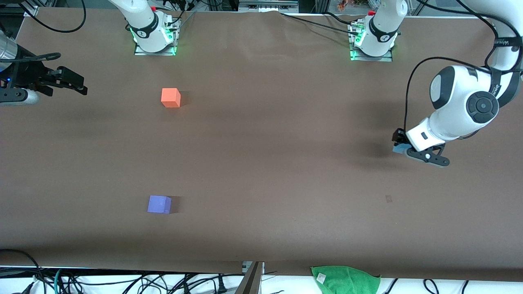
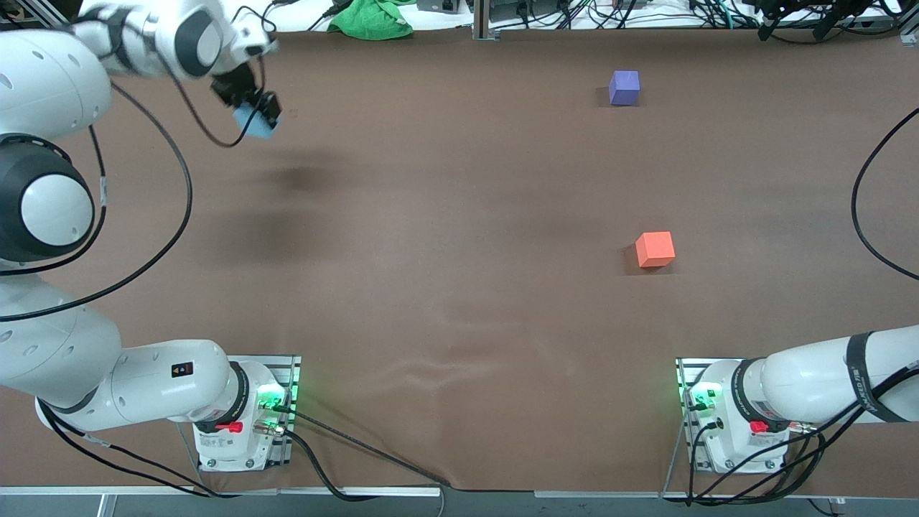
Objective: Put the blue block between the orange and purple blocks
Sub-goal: 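Reach the left gripper down to the light-blue block and grasp it, then carry the blue block with the left gripper to mid-table and release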
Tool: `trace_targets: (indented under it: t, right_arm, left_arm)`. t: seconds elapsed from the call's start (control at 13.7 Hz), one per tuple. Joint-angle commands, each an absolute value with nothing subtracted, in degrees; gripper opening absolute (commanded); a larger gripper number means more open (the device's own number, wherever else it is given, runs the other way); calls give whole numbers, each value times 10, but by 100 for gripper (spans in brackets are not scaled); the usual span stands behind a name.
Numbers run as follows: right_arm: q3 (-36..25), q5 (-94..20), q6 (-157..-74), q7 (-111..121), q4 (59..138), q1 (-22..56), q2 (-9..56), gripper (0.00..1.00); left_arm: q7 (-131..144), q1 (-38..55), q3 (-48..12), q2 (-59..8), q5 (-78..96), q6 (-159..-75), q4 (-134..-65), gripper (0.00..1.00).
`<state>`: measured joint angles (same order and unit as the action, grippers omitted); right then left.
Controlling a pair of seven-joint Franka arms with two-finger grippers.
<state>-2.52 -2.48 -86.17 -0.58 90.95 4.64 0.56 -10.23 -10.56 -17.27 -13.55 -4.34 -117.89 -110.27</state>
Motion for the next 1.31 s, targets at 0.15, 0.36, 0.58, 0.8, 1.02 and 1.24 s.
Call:
trace_targets:
  t: [0.15, 0.36, 0.58, 0.8, 1.02, 1.24]
  right_arm:
    - [-25, -24, -860, -2, 899, 45, 11, 99]
    - [-25, -20, -860, -3, 897, 46, 11, 99]
    - [-25, -18, -865, -3, 898, 44, 12, 99]
    - [-25, -19, -890, -2, 892, 42, 37, 99]
    - [-25, -17, -894, -3, 891, 47, 41, 99]
    - [-24, -16, -890, -8, 893, 47, 41, 99]
  left_arm:
    - [87, 15, -215, -226, -51, -1147, -993, 11]
    - [225, 109, -214, -319, -54, -1149, -901, 12]
    - [299, 164, -212, -376, -54, -1221, -871, 13]
    - [399, 225, -205, -429, -119, -1283, -871, 13]
    - [509, 262, -193, -451, -196, -1324, -872, 17]
    - [511, 273, -192, -461, -202, -1327, -871, 54]
